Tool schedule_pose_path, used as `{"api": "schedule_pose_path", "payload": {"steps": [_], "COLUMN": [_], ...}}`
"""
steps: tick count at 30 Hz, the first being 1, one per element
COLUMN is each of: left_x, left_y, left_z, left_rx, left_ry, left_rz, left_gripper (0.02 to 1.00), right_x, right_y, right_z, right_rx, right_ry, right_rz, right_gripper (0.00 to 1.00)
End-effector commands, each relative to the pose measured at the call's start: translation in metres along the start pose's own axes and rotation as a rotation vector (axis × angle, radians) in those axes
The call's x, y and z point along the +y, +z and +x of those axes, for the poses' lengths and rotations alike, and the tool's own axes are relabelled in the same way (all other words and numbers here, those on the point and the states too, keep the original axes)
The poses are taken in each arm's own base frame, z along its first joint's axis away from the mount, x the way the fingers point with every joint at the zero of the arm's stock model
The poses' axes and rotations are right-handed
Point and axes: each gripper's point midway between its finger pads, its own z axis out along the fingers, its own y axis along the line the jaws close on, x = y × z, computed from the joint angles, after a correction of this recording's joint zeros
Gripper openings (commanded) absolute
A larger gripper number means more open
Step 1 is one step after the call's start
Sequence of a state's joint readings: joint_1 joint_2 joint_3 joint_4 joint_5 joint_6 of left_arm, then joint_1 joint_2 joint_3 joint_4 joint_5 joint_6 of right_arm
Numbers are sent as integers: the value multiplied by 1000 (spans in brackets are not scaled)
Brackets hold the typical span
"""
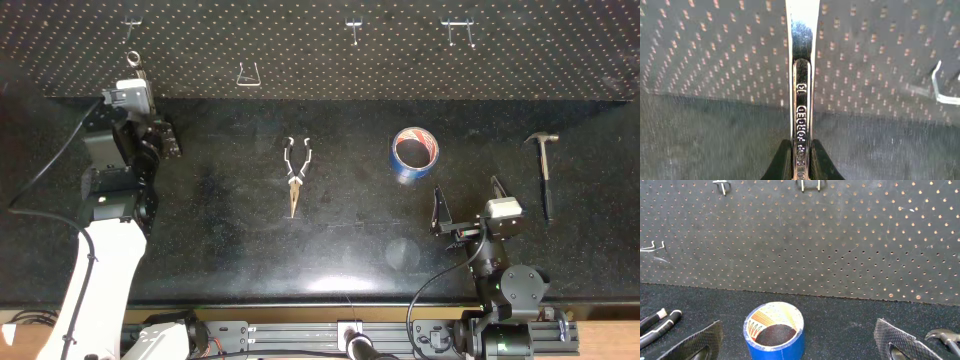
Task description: Place Tools Onto Pegboard
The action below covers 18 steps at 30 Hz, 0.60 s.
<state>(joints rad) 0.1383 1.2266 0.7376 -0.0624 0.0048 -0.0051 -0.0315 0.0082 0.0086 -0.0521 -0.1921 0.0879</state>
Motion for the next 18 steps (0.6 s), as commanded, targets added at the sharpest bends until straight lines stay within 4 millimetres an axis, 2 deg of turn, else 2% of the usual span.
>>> {"api": "schedule_pose_path", "payload": {"steps": [1,6,10,14,18], "left_x": [-2,-2,-2,-2,-20], "left_y": [-7,5,21,21,19], "left_z": [-44,-37,-51,-53,-43], "left_rx": [-123,-85,-73,-71,-28], "left_ry": [7,-16,-12,-12,-3], "left_rz": [5,9,9,10,90], "left_gripper": [27,29,29,29,27], "right_x": [1,1,1,1,1], "right_y": [0,0,0,0,0], "right_z": [1,1,1,1,1], "right_rx": [1,1,1,1,1], "right_ry": [-7,-7,-7,-7,-7], "right_rz": [-3,-3,-3,-3,-3], "right_gripper": [991,991,989,991,991]}}
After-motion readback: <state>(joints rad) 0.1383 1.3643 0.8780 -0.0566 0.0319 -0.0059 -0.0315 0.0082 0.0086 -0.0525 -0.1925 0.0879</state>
